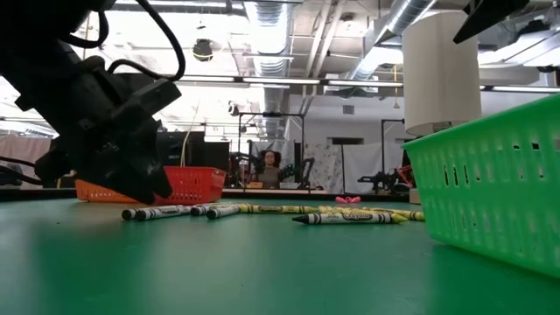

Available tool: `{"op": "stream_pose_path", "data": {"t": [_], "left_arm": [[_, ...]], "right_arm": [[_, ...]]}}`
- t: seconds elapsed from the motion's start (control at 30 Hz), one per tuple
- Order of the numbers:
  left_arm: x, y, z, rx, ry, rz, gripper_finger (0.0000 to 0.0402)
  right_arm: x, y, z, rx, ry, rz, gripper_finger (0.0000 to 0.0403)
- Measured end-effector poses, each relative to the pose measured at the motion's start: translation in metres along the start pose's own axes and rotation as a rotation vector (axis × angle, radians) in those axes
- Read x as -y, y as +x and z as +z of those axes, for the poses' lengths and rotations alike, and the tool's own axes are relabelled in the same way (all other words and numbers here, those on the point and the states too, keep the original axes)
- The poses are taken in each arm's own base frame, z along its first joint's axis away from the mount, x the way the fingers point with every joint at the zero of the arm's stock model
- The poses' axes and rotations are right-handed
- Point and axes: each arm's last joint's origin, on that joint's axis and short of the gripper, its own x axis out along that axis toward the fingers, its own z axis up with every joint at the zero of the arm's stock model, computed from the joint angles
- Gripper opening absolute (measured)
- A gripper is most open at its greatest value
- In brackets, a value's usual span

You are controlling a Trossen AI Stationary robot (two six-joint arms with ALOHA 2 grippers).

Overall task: Sort crayons
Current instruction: Put the black crayon into the orange bin

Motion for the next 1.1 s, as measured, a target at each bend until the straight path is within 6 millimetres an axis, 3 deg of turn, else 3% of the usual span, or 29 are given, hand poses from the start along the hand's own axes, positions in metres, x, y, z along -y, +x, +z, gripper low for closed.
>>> {"op": "stream_pose_path", "data": {"t": [0.27,0.67,1.1], "left_arm": [[0.001,0.0,-0.001,-0.032,0.115,-0.013,0.0123],[0.008,0.0,0.0,-0.033,0.097,-0.065,0.0123],[0.025,-0.001,0.003,-0.046,0.123,0.028,0.0123]], "right_arm": [[0.0,0.0,0.0,0.0,0.0,0.0,0.0068],[0.0,0.0,0.0,0.0,0.002,0.0,0.0068],[0.0,0.0,0.0,0.0,0.001,0.0,0.0068]]}}
